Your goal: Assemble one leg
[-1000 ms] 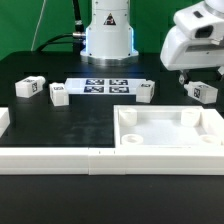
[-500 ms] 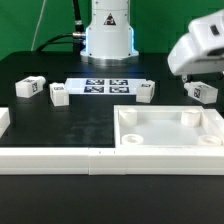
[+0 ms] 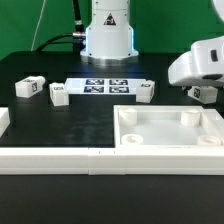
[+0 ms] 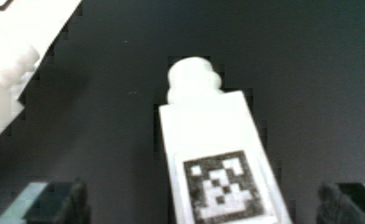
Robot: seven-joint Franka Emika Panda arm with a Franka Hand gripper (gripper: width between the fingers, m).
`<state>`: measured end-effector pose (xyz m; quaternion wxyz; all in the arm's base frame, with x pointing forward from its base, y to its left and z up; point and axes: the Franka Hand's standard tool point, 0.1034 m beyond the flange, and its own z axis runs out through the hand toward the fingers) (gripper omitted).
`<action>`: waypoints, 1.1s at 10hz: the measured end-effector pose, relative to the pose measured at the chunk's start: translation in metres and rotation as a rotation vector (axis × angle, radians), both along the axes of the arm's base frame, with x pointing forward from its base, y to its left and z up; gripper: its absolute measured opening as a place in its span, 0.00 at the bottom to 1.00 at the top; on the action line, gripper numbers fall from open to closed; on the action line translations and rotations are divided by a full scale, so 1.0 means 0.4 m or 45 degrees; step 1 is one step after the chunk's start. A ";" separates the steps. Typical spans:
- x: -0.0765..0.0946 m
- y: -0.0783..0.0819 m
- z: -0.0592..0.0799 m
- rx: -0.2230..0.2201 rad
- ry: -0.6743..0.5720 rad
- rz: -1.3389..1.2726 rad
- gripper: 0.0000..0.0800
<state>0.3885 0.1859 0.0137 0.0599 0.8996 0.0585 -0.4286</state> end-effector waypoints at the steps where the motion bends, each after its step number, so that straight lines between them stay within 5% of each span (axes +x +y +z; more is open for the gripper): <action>1: -0.006 -0.005 -0.007 0.000 0.000 -0.003 0.81; 4: -0.018 -0.005 -0.025 0.007 -0.027 0.000 0.81; 6: -0.018 -0.005 -0.025 0.007 -0.027 -0.001 0.52; 7: -0.018 -0.005 -0.025 0.007 -0.027 -0.001 0.52; 8: -0.018 -0.005 -0.025 0.007 -0.027 -0.001 0.36; 11: -0.018 -0.005 -0.025 0.007 -0.027 -0.001 0.36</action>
Offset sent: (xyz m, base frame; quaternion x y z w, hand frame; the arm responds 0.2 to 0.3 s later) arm -0.0031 -0.0022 -0.0002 -0.0148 0.0107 -0.0023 0.9998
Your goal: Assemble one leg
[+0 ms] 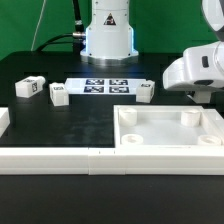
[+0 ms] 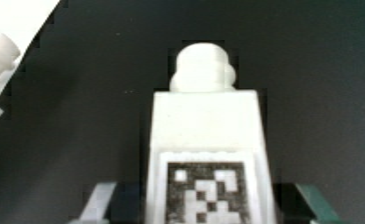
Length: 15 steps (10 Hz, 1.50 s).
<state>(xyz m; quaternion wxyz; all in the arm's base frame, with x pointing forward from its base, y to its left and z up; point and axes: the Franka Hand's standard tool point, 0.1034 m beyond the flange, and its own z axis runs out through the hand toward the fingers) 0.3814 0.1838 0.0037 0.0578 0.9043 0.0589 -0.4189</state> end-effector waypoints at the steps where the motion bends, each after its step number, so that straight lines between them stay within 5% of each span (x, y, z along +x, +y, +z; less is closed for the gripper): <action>1: 0.000 0.000 0.000 0.000 0.000 0.000 0.36; 3: 0.012 -0.024 0.034 0.018 0.017 0.028 0.36; 5: 0.058 -0.043 0.156 0.001 -0.021 0.033 0.36; 7: 0.074 -0.060 0.232 -0.011 -0.046 0.016 0.36; 9: 0.075 -0.054 0.212 0.006 -0.104 0.016 0.36; 15: 0.147 -0.058 0.223 0.168 -0.719 0.015 0.36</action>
Offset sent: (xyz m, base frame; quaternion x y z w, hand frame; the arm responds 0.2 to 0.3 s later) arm 0.0258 -0.0313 0.0724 -0.0589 -0.0024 -0.0192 0.9981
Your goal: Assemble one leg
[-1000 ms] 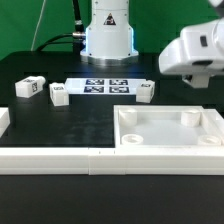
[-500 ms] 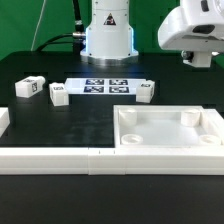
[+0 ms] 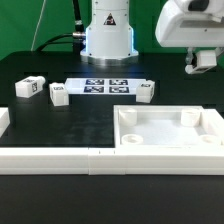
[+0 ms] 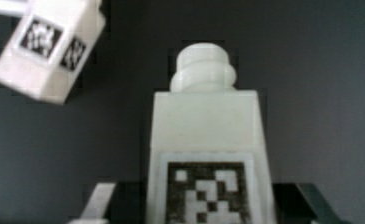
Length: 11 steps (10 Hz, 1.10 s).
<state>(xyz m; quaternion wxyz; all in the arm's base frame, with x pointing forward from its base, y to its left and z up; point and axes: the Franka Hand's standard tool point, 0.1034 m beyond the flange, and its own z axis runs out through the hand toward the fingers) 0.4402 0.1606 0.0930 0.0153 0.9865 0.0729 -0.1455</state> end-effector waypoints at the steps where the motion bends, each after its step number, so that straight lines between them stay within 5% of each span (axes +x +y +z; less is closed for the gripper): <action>1: 0.013 -0.009 0.010 0.027 -0.075 0.023 0.36; 6: 0.042 0.005 0.015 0.201 -0.638 0.038 0.36; 11: 0.147 -0.075 0.038 0.179 -0.675 0.214 0.36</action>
Offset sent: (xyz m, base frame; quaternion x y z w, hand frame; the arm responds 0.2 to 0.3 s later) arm 0.0000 0.0000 0.0000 0.0000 0.1593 0.0000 0.9872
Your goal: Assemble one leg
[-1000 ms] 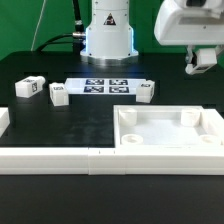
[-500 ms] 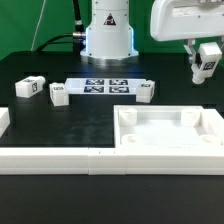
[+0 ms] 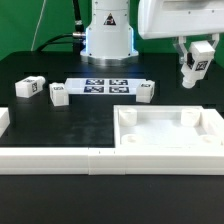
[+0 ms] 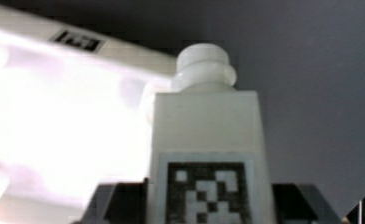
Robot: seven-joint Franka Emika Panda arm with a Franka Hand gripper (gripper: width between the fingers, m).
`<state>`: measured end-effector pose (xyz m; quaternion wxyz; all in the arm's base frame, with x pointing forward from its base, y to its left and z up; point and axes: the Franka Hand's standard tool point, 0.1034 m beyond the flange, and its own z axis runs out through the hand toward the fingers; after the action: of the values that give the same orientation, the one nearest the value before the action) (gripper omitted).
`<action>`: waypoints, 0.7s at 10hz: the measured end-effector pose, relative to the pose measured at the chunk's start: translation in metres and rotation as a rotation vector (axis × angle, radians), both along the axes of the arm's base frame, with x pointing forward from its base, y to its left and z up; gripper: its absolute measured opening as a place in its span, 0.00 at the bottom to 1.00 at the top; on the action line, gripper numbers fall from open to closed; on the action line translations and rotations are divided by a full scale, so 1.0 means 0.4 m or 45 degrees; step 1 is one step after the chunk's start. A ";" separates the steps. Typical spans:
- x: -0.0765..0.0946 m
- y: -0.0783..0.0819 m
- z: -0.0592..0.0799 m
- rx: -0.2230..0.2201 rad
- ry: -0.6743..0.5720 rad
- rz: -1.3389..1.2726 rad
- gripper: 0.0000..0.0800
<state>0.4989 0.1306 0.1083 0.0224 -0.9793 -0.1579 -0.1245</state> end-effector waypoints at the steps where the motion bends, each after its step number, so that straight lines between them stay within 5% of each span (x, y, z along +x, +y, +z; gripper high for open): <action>1: -0.002 0.006 -0.003 0.005 -0.002 -0.004 0.36; 5: 0.004 0.001 -0.004 -0.006 -0.008 0.035 0.36; 7: 0.098 -0.012 -0.003 -0.019 -0.041 0.101 0.36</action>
Offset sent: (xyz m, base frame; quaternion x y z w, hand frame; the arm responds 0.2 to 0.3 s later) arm 0.0000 0.0000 0.0000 0.0000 0.0000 0.0000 1.0000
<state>0.5379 0.1260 0.1070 0.0174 -0.9703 -0.1977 -0.1380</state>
